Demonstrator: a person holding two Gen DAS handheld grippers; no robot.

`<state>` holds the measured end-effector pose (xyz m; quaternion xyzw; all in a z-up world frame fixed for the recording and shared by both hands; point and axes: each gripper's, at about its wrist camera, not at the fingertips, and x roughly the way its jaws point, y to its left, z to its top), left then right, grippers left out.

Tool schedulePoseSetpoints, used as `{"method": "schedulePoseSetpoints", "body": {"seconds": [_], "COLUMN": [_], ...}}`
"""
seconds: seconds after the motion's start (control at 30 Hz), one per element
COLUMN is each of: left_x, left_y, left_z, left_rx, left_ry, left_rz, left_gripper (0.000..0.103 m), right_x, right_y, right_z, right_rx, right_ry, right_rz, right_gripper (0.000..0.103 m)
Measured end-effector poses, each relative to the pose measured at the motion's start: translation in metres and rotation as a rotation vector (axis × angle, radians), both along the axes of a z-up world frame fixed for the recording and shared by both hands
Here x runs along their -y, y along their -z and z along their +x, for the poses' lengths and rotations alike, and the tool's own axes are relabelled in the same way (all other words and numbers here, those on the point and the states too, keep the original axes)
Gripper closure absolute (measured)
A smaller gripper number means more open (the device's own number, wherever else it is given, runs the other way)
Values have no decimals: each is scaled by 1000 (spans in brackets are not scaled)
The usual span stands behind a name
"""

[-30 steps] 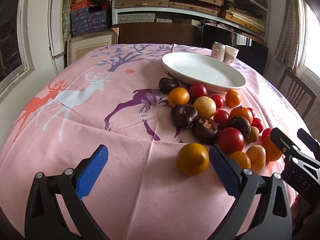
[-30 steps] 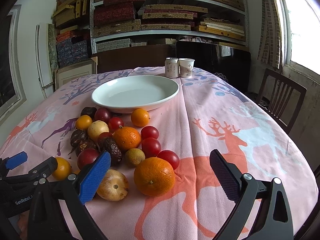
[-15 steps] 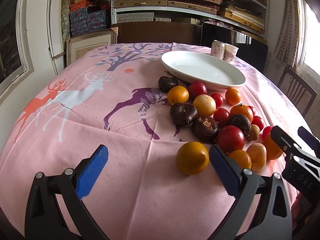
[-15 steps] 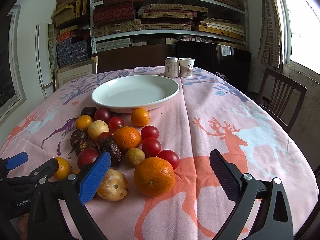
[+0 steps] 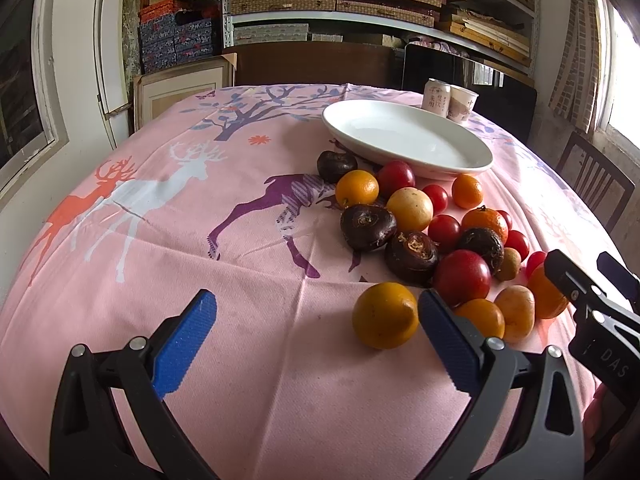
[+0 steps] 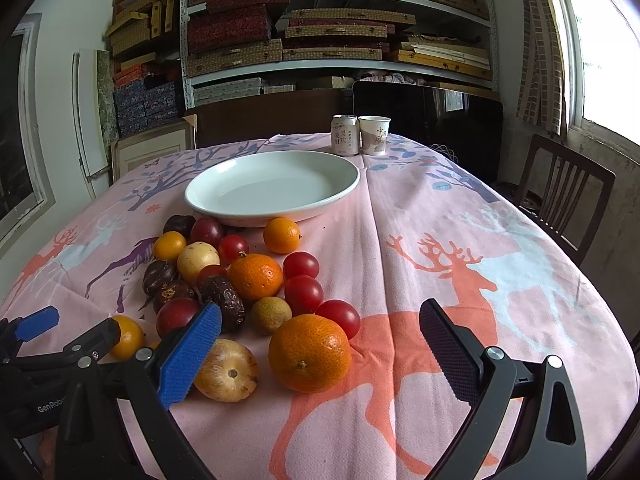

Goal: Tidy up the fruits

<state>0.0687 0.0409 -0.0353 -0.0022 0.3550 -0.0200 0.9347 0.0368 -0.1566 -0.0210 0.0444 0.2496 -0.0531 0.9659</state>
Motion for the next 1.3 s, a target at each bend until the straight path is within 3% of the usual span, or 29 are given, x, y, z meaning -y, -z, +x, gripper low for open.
{"method": "schedulePoseSetpoints", "body": {"seconds": [1.3], "left_x": [1], "left_y": [2], "left_z": [0], "left_rx": [-1], "left_ry": [8], "left_rz": [23], "left_gripper": [4], "right_x": [0], "right_y": [0], "right_z": [1], "right_rx": [-3], "right_ry": [3], "right_rz": [-4], "right_gripper": [4]}}
